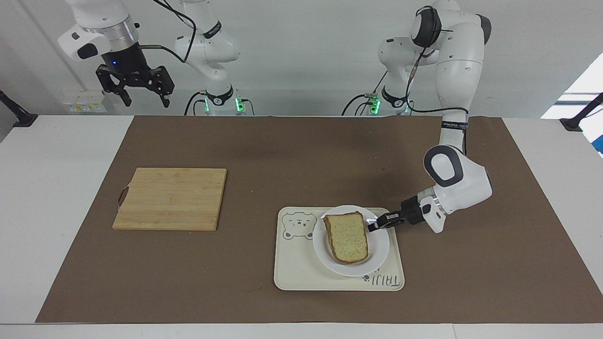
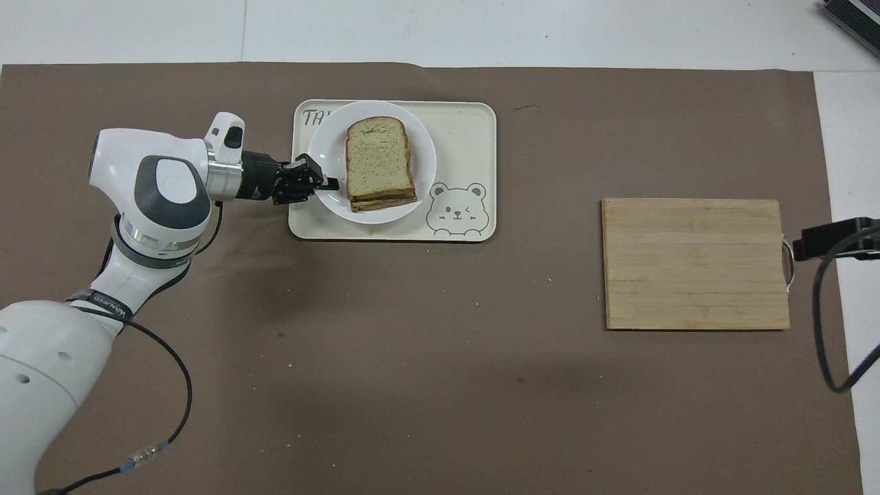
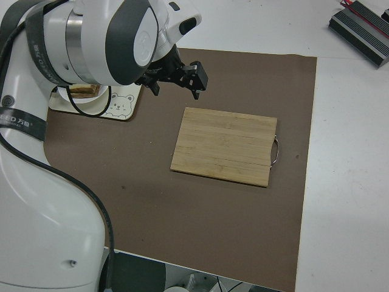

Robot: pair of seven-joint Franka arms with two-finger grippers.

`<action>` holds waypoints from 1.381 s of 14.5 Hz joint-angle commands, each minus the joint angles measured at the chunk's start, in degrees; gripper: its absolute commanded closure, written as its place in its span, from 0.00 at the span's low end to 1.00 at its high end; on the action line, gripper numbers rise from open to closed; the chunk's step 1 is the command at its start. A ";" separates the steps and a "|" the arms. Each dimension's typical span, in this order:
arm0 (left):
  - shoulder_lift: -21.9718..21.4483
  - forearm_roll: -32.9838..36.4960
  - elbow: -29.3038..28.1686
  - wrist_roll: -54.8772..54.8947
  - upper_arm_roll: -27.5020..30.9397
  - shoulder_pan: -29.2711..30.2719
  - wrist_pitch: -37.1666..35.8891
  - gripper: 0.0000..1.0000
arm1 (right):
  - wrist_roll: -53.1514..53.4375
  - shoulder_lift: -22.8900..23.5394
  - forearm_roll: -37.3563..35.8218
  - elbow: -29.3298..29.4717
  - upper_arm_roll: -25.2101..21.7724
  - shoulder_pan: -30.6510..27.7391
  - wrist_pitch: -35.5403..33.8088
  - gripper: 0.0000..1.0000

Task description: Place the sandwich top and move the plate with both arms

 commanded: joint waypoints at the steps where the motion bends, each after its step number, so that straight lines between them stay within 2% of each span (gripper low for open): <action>1: 0.55 1.08 1.72 -1.76 0.09 -0.61 0.93 0.00 | -1.45 -0.20 0.33 0.04 0.33 -0.80 -0.78 0.00; 4: 0.11 1.78 1.72 -1.24 0.27 0.36 0.05 0.00 | -1.62 -0.29 0.33 -0.14 0.33 -0.80 -0.69 0.00; 6: -1.03 5.11 2.16 -1.67 0.36 1.67 0.05 0.00 | -1.71 -0.47 0.33 -0.14 0.33 -0.80 -0.69 0.00; 10: -6.03 10.74 1.37 -6.40 3.24 2.56 -2.84 0.00 | -1.54 -0.38 0.33 0.04 0.33 -0.80 -0.69 0.00; 16: -12.01 36.37 4.53 -9.06 7.12 2.64 -10.57 0.00 | -1.54 -0.38 0.33 0.04 0.33 -0.80 -0.78 0.00; 18: -15.95 47.08 4.62 -9.67 7.56 2.64 -14.26 0.00 | -1.54 -0.38 0.33 0.04 0.33 -0.80 -0.78 0.00; 20: -19.47 52.22 4.71 -9.76 7.65 2.64 -18.48 0.00 | -1.54 -0.38 0.33 0.04 0.33 -0.80 -0.78 0.00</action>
